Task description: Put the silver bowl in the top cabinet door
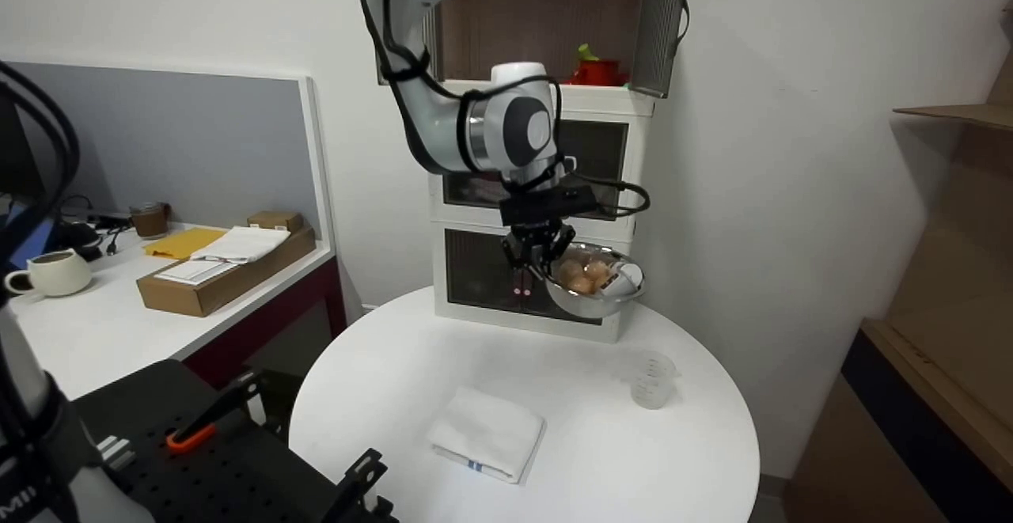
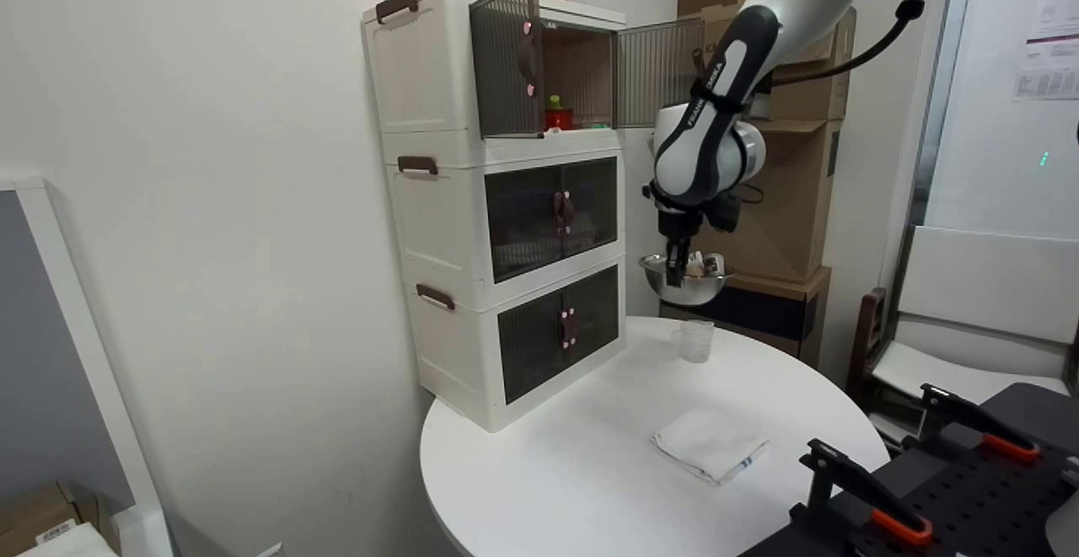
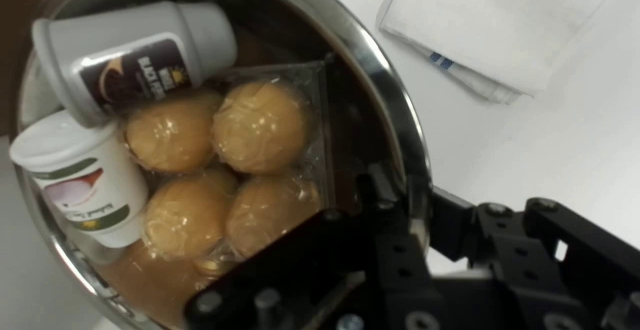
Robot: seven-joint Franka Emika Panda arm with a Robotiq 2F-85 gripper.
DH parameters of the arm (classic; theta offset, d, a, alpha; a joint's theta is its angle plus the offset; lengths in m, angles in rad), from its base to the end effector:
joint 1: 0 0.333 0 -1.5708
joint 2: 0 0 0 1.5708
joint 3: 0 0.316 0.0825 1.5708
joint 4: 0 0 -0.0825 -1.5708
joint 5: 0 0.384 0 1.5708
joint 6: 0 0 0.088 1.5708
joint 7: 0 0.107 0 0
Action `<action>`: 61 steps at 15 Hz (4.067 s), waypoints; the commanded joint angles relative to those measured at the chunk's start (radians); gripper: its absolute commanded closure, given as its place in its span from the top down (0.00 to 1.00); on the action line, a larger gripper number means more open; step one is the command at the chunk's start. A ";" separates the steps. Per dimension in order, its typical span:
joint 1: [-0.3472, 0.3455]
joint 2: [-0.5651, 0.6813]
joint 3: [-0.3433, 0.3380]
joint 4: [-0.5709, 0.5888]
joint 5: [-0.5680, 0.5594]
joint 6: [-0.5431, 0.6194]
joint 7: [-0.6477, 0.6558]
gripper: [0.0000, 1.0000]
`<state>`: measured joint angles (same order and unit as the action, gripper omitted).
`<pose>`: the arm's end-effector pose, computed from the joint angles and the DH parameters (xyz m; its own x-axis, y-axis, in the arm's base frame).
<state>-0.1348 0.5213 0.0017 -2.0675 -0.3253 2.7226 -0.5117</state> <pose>0.5968 -0.0680 0.1871 0.7847 0.6197 0.0128 0.6054 -0.7707 0.1987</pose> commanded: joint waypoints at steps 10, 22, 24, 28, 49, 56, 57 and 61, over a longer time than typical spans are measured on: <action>0.051 -0.312 0.065 0.020 0.016 -0.212 -0.293 0.03; 0.091 -0.313 0.076 0.442 0.181 -0.609 -0.592 0.02; 0.100 -0.293 0.078 0.498 0.174 -0.631 -0.597 0.02; 0.125 -0.233 0.088 0.593 0.165 -0.668 -0.601 0.02; 0.195 -0.067 0.203 0.710 0.286 -0.449 -0.634 0.02; 0.190 -0.030 0.212 0.732 0.304 -0.482 -0.703 0.02; 0.189 -0.026 0.212 0.733 0.308 -0.494 -0.719 0.02; 0.189 -0.009 0.202 0.756 0.314 -0.560 -0.767 0.02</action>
<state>0.0525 0.4311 0.1966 -1.3641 -0.0292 2.2256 -1.2152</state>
